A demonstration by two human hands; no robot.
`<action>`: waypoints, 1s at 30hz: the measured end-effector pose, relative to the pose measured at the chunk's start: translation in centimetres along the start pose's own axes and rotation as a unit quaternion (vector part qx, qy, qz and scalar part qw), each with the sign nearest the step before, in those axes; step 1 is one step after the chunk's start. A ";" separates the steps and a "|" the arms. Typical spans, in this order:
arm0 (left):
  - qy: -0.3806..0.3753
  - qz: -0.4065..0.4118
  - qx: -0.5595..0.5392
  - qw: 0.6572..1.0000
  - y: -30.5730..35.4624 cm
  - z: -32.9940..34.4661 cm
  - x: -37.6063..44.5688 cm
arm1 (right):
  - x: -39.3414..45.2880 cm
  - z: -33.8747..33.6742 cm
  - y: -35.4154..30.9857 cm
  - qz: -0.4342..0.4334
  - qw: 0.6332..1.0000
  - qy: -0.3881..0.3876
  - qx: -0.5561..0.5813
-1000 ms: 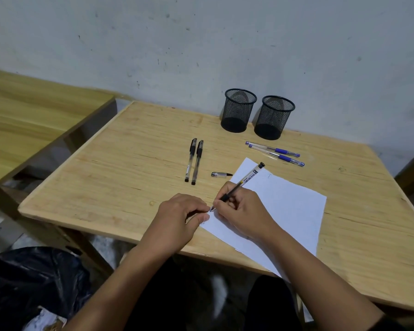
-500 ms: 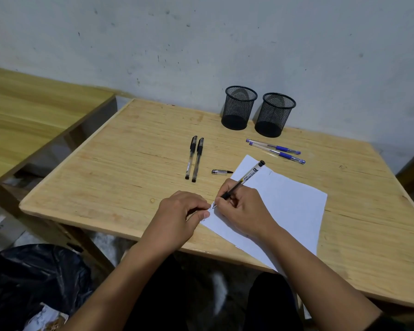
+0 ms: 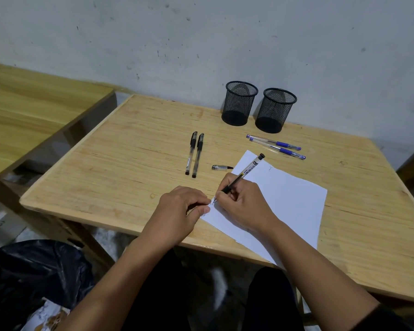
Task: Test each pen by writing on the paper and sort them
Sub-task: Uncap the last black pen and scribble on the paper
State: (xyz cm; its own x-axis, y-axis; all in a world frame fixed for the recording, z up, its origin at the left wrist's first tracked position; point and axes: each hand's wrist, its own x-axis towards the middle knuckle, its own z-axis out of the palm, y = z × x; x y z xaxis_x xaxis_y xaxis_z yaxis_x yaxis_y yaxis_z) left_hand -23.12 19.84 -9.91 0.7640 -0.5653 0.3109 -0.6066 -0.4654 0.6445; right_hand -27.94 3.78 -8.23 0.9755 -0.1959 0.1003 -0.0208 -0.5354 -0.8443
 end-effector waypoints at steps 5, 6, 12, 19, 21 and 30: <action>-0.005 -0.002 0.001 1.000 0.1 -0.1 0.0 | -0.1 0.0 -0.1 0.001 1.000 0.009 -0.003; -0.008 -0.004 0.002 1.000 0.0 -0.1 0.0 | -0.1 0.0 -0.1 0.003 1.000 0.011 -0.004; -0.010 -0.037 -0.014 0.999 0.8 -0.4 1.2 | 0.2 -0.5 -0.2 0.082 0.982 0.082 0.147; -0.030 -0.035 0.074 0.996 1.7 0.9 8.1 | 0.0 -2.9 -1.4 0.132 0.924 0.186 0.308; -0.061 -0.034 0.107 0.992 1.1 1.7 9.5 | 0.0 -3.7 -1.6 0.149 0.909 0.191 0.338; -0.007 -0.025 0.040 0.999 1.7 1.5 10.5 | 0.5 -5.8 -1.2 0.103 0.937 0.200 0.268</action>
State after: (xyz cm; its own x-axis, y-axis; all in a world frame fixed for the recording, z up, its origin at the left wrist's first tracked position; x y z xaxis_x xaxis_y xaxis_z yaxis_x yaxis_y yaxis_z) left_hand -16.38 12.12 -6.58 0.7913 -0.5486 0.2698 -0.5834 -0.5455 0.6017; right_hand -28.65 -0.41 -4.12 0.8001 -0.5998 0.0062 0.0187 0.0146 -0.9997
